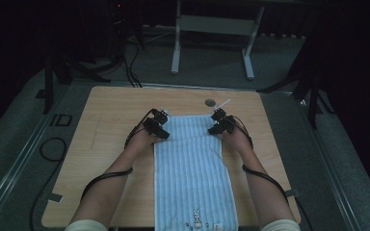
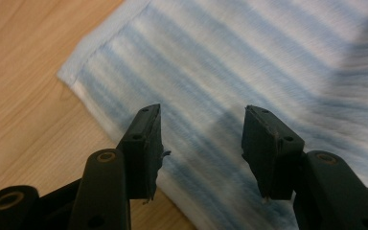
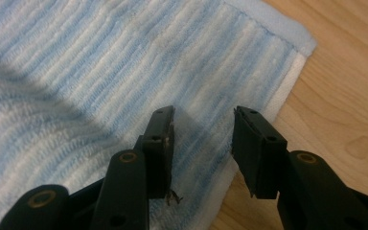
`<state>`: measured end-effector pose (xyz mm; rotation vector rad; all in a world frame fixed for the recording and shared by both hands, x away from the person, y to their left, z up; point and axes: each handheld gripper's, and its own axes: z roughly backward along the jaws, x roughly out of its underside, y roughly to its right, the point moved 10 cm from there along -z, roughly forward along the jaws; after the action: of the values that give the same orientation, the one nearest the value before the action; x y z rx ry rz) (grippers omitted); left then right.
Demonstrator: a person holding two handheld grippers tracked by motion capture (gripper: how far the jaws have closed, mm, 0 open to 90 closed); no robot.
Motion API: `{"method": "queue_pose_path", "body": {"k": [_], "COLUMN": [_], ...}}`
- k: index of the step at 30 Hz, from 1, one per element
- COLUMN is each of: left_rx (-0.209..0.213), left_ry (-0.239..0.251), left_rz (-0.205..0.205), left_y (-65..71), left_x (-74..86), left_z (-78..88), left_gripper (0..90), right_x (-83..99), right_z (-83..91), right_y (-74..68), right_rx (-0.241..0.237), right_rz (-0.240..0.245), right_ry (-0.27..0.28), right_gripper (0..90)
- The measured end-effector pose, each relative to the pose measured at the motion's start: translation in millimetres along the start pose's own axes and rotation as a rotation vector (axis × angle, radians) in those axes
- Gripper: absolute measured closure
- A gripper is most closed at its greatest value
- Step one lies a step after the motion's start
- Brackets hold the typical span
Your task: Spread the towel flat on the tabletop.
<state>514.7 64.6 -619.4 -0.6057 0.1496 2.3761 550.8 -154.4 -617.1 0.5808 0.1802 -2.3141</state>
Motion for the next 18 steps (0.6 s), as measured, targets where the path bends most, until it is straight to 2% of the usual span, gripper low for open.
{"method": "queue_pose_path", "body": {"k": [1,2,3,5,6,7,9,14,16,18], "left_rx": [0.018,0.017,0.017,0.047,0.067,0.068,0.06,0.059,0.032,0.046], "left_ry": [0.006,0.01,0.019,0.029,0.022,0.012,0.013,0.086,0.126,0.165], "left_rz": [0.029,0.048,0.052,0.04,0.033,0.013,-0.005,0.018,0.014,0.026], "left_y": [-1.0,-2.4,-2.8,2.7,6.0,8.0,9.5,4.1,0.3,-1.3], "left_x": [-0.4,-1.1,-1.9,-4.1,-5.4,-6.9,-12.7,-40.4,-51.8,-62.4], "left_z": [-0.8,-1.3,-1.4,-1.7,-1.9,-2.1,-1.2,15.7,24.5,33.2], "left_gripper": [48.7,49.2,51.9,67.5,77.6,84.4,86.2,86.3,86.2,86.1], "right_x": [-0.2,0.0,0.2,0.3,0.2,-0.2,-2.1,-15.3,-21.1,-27.4], "right_z": [-0.1,0.1,0.2,0.5,0.4,0.4,1.4,20.6,30.7,40.3], "right_y": [-0.1,-0.7,-0.9,-2.1,-3.4,-4.4,-1.8,15.1,23.0,30.4], "right_rx": [-0.006,-0.017,-0.021,-0.027,-0.032,-0.03,0.009,0.038,0.057,0.072], "right_rz": [0.001,-0.006,-0.018,-0.022,-0.015,-0.007,0.02,-0.029,-0.038,-0.046], "right_ry": [-0.005,-0.009,-0.01,-0.006,-0.009,-0.017,-0.018,0.051,0.075,0.102], "right_gripper": [62.7,66.3,70.3,82.3,84.5,86.0,86.9,87.2,87.2,87.2]}}
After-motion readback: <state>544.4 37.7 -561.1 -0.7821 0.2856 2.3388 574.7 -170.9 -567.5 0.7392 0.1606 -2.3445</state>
